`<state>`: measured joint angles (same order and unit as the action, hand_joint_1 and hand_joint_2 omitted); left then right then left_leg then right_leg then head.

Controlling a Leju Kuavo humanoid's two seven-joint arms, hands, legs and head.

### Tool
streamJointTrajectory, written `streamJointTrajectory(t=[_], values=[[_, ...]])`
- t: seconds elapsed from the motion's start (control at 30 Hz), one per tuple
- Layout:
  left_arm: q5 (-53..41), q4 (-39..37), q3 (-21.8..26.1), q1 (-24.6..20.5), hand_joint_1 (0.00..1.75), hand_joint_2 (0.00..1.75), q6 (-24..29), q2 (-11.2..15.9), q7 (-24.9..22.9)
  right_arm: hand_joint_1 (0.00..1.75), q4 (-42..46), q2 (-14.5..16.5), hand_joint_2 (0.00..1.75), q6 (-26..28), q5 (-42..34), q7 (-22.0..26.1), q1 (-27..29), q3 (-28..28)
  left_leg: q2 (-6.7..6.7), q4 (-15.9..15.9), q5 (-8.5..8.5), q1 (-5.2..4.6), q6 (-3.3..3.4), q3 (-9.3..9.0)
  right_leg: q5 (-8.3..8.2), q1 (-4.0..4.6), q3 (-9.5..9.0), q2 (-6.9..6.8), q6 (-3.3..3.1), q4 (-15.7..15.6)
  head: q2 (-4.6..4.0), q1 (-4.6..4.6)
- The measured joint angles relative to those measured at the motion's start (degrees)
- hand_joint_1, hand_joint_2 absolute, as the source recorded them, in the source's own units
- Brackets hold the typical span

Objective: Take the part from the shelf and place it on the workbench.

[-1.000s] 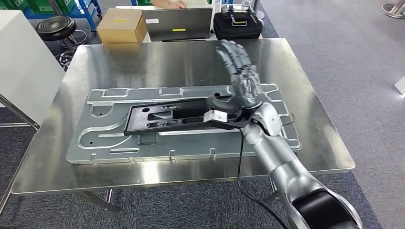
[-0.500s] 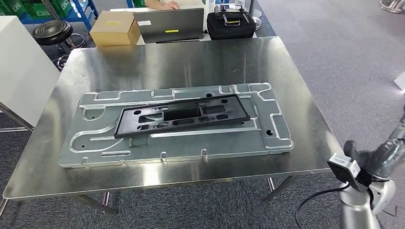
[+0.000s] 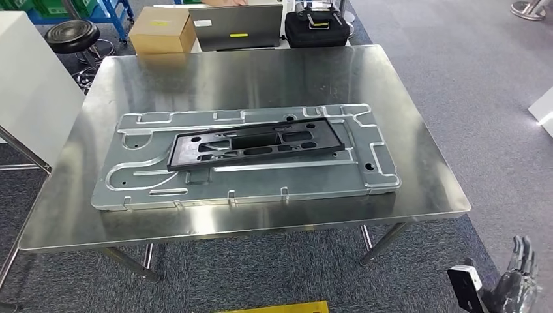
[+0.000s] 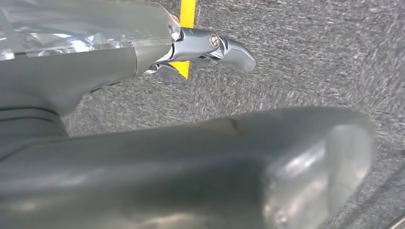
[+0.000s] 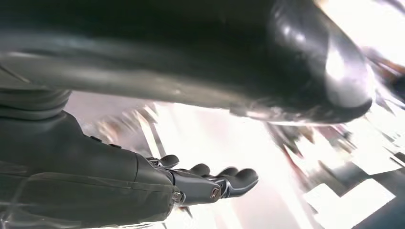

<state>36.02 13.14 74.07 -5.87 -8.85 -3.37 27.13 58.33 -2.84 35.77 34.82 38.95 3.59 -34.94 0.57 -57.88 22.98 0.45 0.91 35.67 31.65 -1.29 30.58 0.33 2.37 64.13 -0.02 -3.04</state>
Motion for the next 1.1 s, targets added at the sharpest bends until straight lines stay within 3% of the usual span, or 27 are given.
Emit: streamJointTrajectory(t=[0.07, 0.17, 0.2, 0.23, 0.27, 0.33, 0.37, 0.4, 0.43, 0.47, 0.5, 0.57, 0.63, 0.7, 0.73, 0.83, 0.87, 0.9, 0.93, 1.0, 1.03, 1.1], values=[[-0.02, 0.0, 0.09, -0.19, 0.0, 0.0, -0.01, -0.19, -0.45, 0.0, -8.73, 0.01, 0.0, -1.03, 0.15, 0.0, -1.32, -1.53, 0.02, -0.38, -0.62, -0.07, -0.68, 0.47, -0.55, 0.15, -3.65, 0.18, -0.58, -5.74, 0.0, -0.02], [-0.07, 0.0, 0.25, -0.09, 0.0, 0.0, 0.32, -0.57, -1.31, 0.0, -21.28, 0.12, 0.0, -1.37, 2.73, -1.35, -2.31, -3.11, -0.08, -0.32, -1.55, 0.02, -1.82, 0.59, -0.98, 0.5, -3.6, 0.26, -2.07, -6.78, 0.0, -0.03], [-0.08, -0.01, 0.34, 0.09, 0.0, 0.0, 0.54, -0.73, -1.68, 0.0, -25.01, 0.27, 0.0, -1.63, 3.98, -2.82, -2.57, -3.35, -0.13, -0.71, -0.96, 0.13, -2.17, 0.87, -1.52, 0.52, -3.2, 0.18, -2.57, -6.78, 0.0, -0.04], [-0.06, -0.01, 0.43, 0.27, 0.0, 0.0, 0.73, -0.92, -2.0, 0.0, -28.31, 0.49, 0.0, -2.05, 5.34, -4.85, -2.75, -3.44, -0.18, -1.96, 0.69, 0.2, -2.46, 1.37, -2.11, 0.49, -2.69, 0.08, -3.1, -6.87, 0.0, -0.04], [-0.04, -0.02, 0.51, 0.41, 0.0, 0.0, 0.89, -1.11, -2.27, 0.0, -31.16, 0.77, 0.0, -2.71, 6.83, -7.39, -2.91, -3.42, -0.21, -4.38, 3.38, 0.29, -2.68, 2.15, -2.75, 0.49, -2.01, -0.01, -3.5, -6.93, 0.0, -0.04], [-0.02, -0.02, 0.6, 0.51, 0.0, 0.0, 0.98, -1.38, -2.57, 0.0, -35.61, 1.39, 0.0, -4.55, 10.12, -13.43, -3.06, -3.12, -0.22, -11.43, 9.25, 0.28, -2.98, 3.77, -3.87, 0.76, -0.55, -0.1, -3.95, -6.87, 0.0, -0.04], [-0.02, -0.02, 0.61, 0.53, 0.0, 0.0, 0.96, -1.42, -2.63, 0.0, -37.49, 1.75, 0.0, -5.69, 11.95, -16.76, -3.1, -2.7, -0.22, -14.56, 10.75, 0.26, -3.03, 4.03, -4.47, 0.95, 0.27, -0.13, -4.04, -6.8, 0.0, -0.04], [-0.02, -0.02, 0.61, 0.55, 0.0, 0.0, 0.9, -1.43, -2.65, 0.0, -39.06, 2.09, 0.0, -6.73, 13.55, -19.62, -3.12, -2.14, -0.23, -16.21, 10.87, 0.21, -2.95, 3.53, -5.05, 1.17, 1.09, -0.16, -4.11, -6.72, 0.0, -0.04], [-0.02, -0.02, 0.61, 0.57, 0.0, 0.0, 0.81, -1.44, -2.65, 0.0, -40.4, 2.45, 0.0, -7.68, 14.8, -21.87, -3.14, -1.52, -0.23, -15.88, 9.89, 0.1, -2.69, 2.06, -5.6, 1.41, 1.9, -0.18, -4.17, -6.63, 0.0, -0.04], [-0.02, -0.02, 0.61, 0.56, 0.0, 0.0, 0.67, -1.44, -2.65, 0.0, -41.5, 2.78, 0.0, -8.53, 15.68, -23.42, -3.17, -0.95, -0.24, -13.53, 8.45, -0.07, -2.19, -0.36, -6.14, 1.63, 2.65, -0.17, -4.21, -6.55, 0.0, -0.04], [-0.02, -0.02, 0.61, 0.51, 0.0, 0.0, 0.51, -1.4, -2.65, 0.0, -42.35, 3.16, 0.0, -9.27, 16.2, -24.37, -3.25, -0.47, -0.24, -9.65, 7.41, -0.38, -1.51, -3.58, -6.62, 1.75, 3.2, -0.17, -4.22, -6.47, 0.0, -0.04], [-0.02, -0.01, 0.61, 0.27, 0.0, 0.0, 0.19, -1.37, -2.64, 0.0, -43.58, 3.8, 0.0, -10.6, 16.87, -25.67, -3.43, 0.28, -0.14, -1.13, 7.33, -1.11, -0.32, -9.69, -7.55, 1.94, 3.84, -0.2, -3.96, -6.35, 0.0, -0.04], [-0.07, 0.0, 0.61, 0.16, 0.0, 0.0, 0.04, -1.38, -2.68, 0.0, -44.46, 4.07, 0.0, -11.68, 17.28, -26.49, -3.59, 0.83, -0.05, 2.81, 7.78, -1.65, 0.2, -11.95, -8.51, 1.82, 4.04, -0.31, -3.37, -6.45, 0.0, -0.04], [-0.1, -0.03, 0.61, 0.26, 0.0, 0.0, 0.06, -1.51, -2.91, 0.0, -45.09, 4.08, 0.0, -12.45, 17.4, -26.92, -3.66, 1.11, 0.12, 3.39, 6.63, -1.52, 0.64, -11.36, -8.61, 1.61, 4.37, -0.31, -2.69, -6.35, 0.0, -0.04], [-0.09, -0.05, 0.61, 0.3, 0.0, 0.0, 0.09, -1.59, -3.09, 0.0, -45.29, 4.08, 0.0, -12.78, 17.35, -27.04, -3.66, 1.16, 0.23, 3.65, 5.88, -1.37, 1.02, -10.86, -7.3, 1.53, 4.79, -0.28, -2.33, -5.52, 0.0, -0.04], [-0.07, -0.08, 0.6, 0.46, 0.0, 0.0, 0.14, -1.77, -3.56, 0.0, -45.57, 3.88, 0.0, -13.83, 16.93, -27.42, -3.68, 1.16, 0.44, 3.79, 3.82, -1.16, 1.58, -8.5, 1.06, 0.99, 7.09, -0.26, -1.22, 2.88, 0.0, -0.03], [-0.07, -0.08, 0.59, 0.52, 0.0, 0.0, 0.15, -1.81, -3.62, 0.0, -45.63, 3.8, 0.0, -14.28, 16.78, -27.61, -3.7, 1.16, 0.49, 3.65, 3.2, -1.12, 1.49, -7.58, 2.73, 0.76, 7.62, -0.27, -0.88, 6.25, 0.0, -0.03], [-0.07, -0.09, 0.59, 0.55, 0.0, 0.0, 0.15, -1.86, -3.59, 0.0, -45.71, 3.75, 0.0, -14.78, 16.67, -27.8, -3.72, 1.16, 0.56, 3.41, 2.64, -1.03, 1.35, -6.6, 2.85, 0.54, 7.58, -0.28, -0.56, 8.48, 0.0, -0.03], [-0.07, -0.09, 0.59, 0.55, 0.0, 0.0, 0.15, -1.87, -3.5, 0.0, -45.81, 3.74, 0.0, -15.45, 16.57, -28.12, -3.73, 1.17, 0.62, 3.02, 2.13, -0.89, 1.13, -5.55, 1.65, 0.32, 6.74, -0.28, -0.25, 9.08, 0.0, -0.03], [-0.07, -0.09, 0.59, 0.56, 0.0, 0.0, 0.18, -1.89, -3.19, 0.0, -45.97, 3.71, 0.0, -17.13, 16.3, -29.3, -3.84, 1.16, 0.66, 1.82, 1.31, -0.54, 0.53, -3.42, -1.62, -0.15, 2.27, -0.28, 0.25, 4.68, 0.0, -0.04], [-0.07, -0.09, 0.59, 0.55, 0.0, 0.0, 0.21, -1.88, -3.01, 0.0, -46.04, 3.7, 0.0, -18.2, 16.02, -30.19, -3.96, 1.14, 0.66, 1.05, 1.02, -0.43, 0.18, -2.41, -2.03, -0.23, -0.72, -0.25, 0.37, 0.59, 0.0, -0.04], [-0.07, -0.08, 0.57, 0.51, 0.0, 0.0, 0.34, -1.86, -2.71, 0.0, -46.22, 3.71, 0.0, -20.4, 15.19, -32.29, -4.23, 0.92, 0.69, -0.12, 0.39, -0.39, -0.62, -0.99, -0.65, -0.08, -4.73, -0.11, -0.23, -5.88, 0.0, -0.04]])
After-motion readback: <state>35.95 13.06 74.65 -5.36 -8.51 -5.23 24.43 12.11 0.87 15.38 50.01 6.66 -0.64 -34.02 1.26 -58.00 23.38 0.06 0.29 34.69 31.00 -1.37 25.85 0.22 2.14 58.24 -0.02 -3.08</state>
